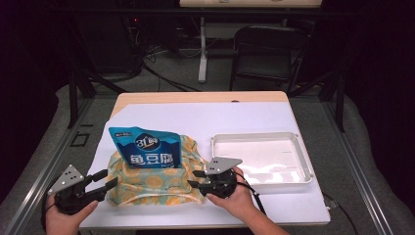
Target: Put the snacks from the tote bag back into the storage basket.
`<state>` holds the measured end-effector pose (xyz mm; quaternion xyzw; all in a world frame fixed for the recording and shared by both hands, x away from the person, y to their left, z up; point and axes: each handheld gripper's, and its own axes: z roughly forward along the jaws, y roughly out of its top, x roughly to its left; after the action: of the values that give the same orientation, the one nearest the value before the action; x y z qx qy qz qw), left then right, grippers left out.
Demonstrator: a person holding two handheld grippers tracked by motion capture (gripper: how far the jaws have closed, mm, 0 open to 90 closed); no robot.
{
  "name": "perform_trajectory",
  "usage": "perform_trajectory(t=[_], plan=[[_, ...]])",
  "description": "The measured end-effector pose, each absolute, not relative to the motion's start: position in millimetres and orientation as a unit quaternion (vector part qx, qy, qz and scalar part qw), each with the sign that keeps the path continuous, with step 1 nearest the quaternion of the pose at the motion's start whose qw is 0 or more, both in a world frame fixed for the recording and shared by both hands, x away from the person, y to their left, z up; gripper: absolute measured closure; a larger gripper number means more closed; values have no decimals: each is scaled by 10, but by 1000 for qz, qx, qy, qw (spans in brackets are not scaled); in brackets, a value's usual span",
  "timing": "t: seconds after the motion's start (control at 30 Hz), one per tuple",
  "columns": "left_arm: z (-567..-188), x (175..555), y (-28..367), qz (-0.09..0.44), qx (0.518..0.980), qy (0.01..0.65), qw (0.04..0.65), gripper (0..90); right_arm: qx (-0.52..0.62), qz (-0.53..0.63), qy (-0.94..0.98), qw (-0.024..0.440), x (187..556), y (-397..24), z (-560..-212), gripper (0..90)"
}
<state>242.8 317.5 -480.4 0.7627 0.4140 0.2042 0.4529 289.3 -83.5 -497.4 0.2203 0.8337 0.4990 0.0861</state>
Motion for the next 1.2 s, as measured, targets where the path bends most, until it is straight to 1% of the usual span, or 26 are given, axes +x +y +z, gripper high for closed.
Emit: perform_trajectory(t=[0.33,0.53,0.93,1.2], plan=[[-4495,2658,3031,220,761,394,467,471,225,505,829,88,2912,-871,-4947,633],[-4392,2764,2970,221,762,386,471,447,227,506,828,87,2922,-886,-4953,633],[-4443,2920,2900,203,765,388,472,420,230,506,827,85,2930,-883,-4963,633],[-4513,3003,2823,187,767,389,475,419,230,505,828,84,2933,-884,-4964,630]])
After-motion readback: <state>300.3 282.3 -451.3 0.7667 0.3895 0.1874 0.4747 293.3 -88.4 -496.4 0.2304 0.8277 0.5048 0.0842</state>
